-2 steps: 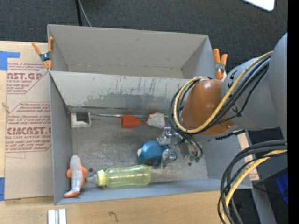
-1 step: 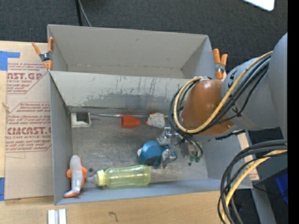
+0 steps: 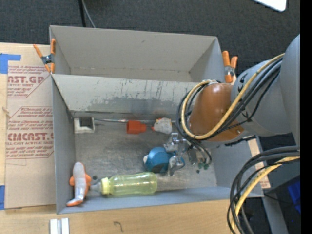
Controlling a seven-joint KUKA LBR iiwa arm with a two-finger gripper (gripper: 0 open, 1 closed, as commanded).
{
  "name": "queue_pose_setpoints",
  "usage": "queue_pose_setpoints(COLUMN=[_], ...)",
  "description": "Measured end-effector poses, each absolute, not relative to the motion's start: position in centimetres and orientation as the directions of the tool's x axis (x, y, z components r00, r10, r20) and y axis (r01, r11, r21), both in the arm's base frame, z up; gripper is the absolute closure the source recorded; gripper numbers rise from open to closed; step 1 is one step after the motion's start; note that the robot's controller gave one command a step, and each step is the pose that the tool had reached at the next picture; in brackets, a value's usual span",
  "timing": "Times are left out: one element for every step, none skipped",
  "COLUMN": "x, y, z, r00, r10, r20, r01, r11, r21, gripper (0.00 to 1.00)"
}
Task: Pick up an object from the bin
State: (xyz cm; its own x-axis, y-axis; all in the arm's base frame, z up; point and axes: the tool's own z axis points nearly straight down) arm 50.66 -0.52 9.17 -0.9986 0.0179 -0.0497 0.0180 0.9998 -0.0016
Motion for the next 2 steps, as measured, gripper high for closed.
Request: queue_pose_setpoints(x=[50.66,50.66], y=[-0.52,-0.52], z=[9.17,9.17], r00=[-0.999,-0.999], r10=[0.018,0.018], r20=[-0.050,-0.050], r01=[0.018,0.018], r11=[1.000,1.000], r21=[-0.002,-0.002], gripper=[1.00,1.00])
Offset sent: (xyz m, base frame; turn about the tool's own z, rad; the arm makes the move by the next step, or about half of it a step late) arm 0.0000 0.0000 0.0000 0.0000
